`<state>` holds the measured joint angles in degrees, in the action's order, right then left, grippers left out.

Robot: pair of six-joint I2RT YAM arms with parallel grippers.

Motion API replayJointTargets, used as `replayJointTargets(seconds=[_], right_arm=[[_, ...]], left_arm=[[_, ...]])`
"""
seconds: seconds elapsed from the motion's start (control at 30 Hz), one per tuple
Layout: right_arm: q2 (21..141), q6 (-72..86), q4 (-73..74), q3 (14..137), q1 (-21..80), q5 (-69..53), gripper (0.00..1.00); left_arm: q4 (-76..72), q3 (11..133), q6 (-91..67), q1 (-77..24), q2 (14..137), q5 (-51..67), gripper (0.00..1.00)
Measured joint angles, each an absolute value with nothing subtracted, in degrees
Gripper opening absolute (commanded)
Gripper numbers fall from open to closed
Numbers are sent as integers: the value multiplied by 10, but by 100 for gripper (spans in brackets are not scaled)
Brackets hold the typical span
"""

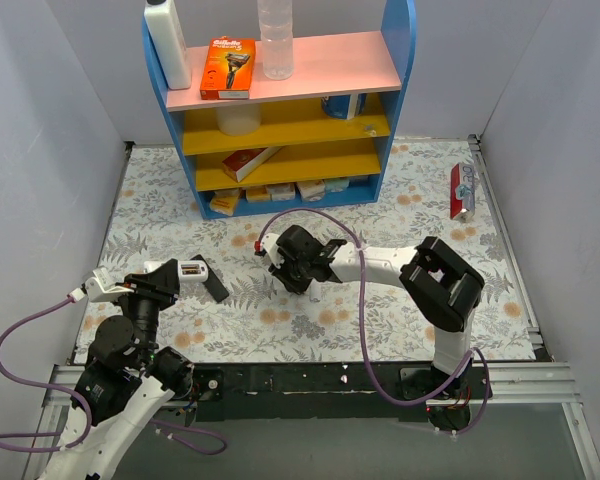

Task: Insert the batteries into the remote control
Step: Pick up the battery from the center of the board.

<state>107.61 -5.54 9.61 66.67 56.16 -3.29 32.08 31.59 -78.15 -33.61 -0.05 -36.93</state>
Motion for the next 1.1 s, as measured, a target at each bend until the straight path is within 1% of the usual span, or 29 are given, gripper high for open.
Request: replayJointTargets(seconds=[0.6, 0.83, 1.1], right_arm=[[1120, -68, 249, 767, 572, -1, 32], [1148, -76, 284, 812, 582, 18, 32], [1162, -77, 309, 837, 592, 44, 31]], left_arm=[[317, 316, -777, -336, -1, -369, 0], [317, 316, -776, -336, -1, -369, 0], [317, 316, -773, -336, -1, -368, 0]])
